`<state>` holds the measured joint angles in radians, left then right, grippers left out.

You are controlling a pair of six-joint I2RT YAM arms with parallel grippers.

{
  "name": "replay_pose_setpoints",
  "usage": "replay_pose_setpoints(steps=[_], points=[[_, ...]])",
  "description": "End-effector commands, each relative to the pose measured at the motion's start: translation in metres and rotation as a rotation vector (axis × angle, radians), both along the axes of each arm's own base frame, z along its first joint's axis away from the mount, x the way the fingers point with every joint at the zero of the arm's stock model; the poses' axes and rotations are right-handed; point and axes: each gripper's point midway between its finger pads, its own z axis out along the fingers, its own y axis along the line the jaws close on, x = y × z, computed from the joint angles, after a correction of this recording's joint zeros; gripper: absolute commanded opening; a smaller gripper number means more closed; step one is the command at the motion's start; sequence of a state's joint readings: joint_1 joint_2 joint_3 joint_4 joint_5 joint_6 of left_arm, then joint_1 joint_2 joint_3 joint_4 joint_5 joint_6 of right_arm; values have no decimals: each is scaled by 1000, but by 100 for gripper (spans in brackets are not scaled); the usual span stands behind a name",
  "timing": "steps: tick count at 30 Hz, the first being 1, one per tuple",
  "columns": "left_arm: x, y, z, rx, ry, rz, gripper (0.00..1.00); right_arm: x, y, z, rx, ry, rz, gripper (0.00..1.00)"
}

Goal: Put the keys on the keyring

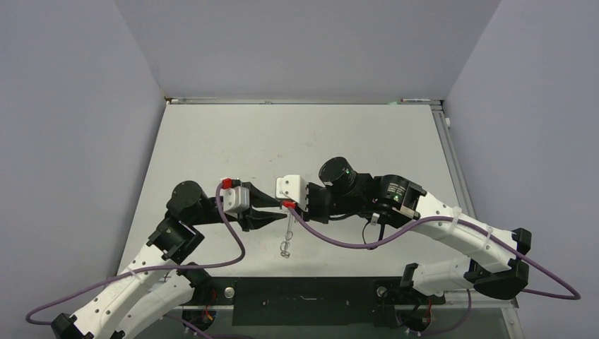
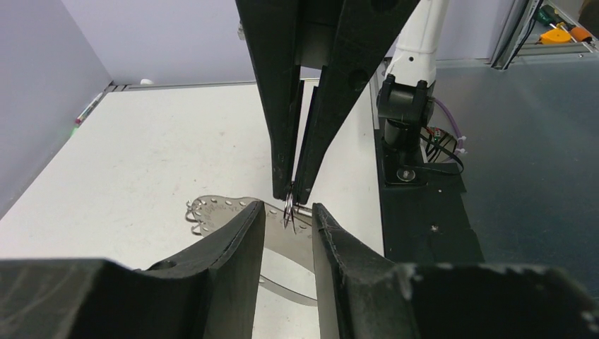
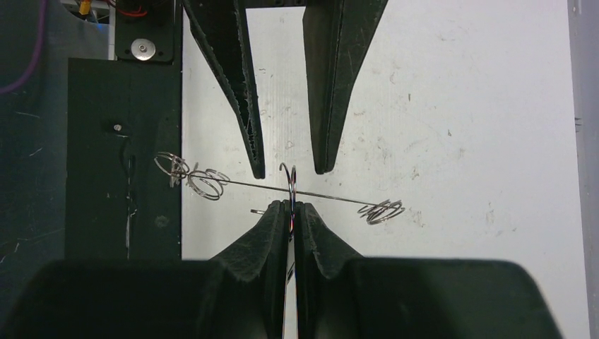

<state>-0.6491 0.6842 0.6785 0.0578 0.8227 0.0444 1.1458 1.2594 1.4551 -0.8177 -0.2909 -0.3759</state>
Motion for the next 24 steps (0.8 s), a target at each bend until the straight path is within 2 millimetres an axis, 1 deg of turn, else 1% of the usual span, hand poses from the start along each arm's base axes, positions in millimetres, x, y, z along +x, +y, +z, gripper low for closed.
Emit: replay_pose_setpoints(steps=[1,6,13,17,22,24], points=[[-6,-4,15,-43,-32,-31,27,2,13,23,67,-36,13,5],[-6,-7,11,-34,-24,-35,24,1,15,22,68,-34,20,5],[-6,-13,1,11,-28,-22,22,1,15,21,69,-35,24,5],[-2,-9,2,13,-40,13,28,1,13,23,73,-38,19,5],[5,-3,3,8,-60,78,32,0,11,24,78,-39,17,5],[6,-2,4,7,-63,82,32,-1,11,24,80,-36,20,5]])
